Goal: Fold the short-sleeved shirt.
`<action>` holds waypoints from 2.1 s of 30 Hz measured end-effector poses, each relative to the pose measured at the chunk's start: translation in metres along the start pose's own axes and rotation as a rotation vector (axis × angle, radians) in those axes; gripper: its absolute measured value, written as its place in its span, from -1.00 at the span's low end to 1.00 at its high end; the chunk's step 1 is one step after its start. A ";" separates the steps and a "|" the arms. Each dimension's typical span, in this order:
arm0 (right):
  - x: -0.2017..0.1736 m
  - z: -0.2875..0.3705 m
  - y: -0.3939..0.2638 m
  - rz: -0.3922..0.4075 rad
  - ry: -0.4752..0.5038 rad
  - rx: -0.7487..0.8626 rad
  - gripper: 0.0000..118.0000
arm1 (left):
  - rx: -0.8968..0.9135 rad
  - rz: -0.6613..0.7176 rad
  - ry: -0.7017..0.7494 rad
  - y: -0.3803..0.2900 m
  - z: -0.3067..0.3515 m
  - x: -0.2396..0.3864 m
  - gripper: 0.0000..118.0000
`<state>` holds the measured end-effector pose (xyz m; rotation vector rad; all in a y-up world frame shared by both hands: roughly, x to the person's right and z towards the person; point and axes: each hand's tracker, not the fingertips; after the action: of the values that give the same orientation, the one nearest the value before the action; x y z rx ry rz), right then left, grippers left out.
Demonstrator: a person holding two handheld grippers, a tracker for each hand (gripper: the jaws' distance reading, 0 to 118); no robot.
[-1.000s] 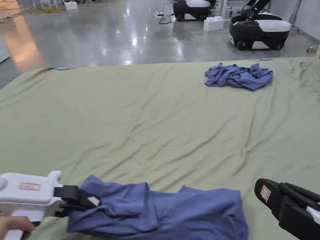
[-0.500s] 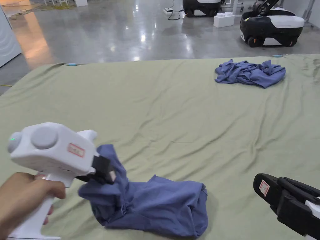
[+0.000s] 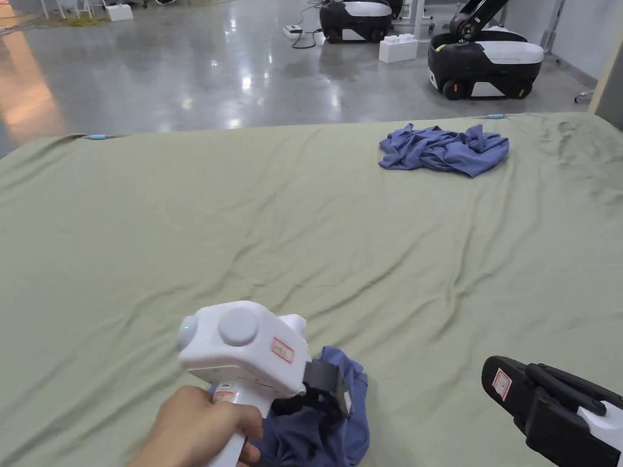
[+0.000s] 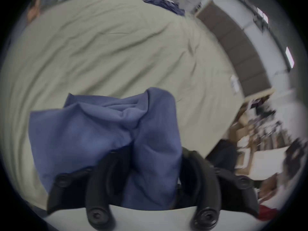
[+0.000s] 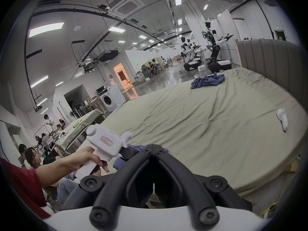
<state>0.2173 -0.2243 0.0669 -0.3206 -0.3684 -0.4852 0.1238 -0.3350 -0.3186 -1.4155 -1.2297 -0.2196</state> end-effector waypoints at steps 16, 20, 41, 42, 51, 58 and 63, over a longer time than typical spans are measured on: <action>0.010 -0.003 -0.005 -0.048 -0.005 0.000 -0.96 | 0.710 -0.418 0.412 -0.100 -0.062 0.036 -1.00; 0.013 -0.005 -0.007 -0.054 -0.007 -0.015 -0.96 | 0.759 -0.447 0.435 -0.095 -0.098 0.047 -1.00; -0.023 -0.224 -0.112 0.293 0.037 -0.297 -0.96 | 0.693 0.148 -0.057 -0.116 0.110 -0.060 0.85; -0.017 -0.234 -0.129 0.281 0.031 -0.340 -0.96 | 0.706 0.147 -0.083 -0.106 0.116 -0.071 0.85; -0.004 -0.221 -0.129 0.216 0.087 -0.245 -0.96 | 0.177 0.420 -0.274 -0.048 0.018 -0.163 0.88; -0.002 -0.223 -0.127 0.212 0.097 -0.258 -0.96 | 0.045 0.327 -0.341 -0.020 0.011 -0.143 -0.06; -0.005 -0.220 -0.119 0.200 0.101 -0.268 -0.96 | 0.024 0.405 -0.435 -0.012 0.005 -0.173 -0.55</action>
<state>0.2117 -0.4057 -0.1050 -0.5843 -0.1702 -0.3526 0.0388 -0.4250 -0.4397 -1.7098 -1.2485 0.3998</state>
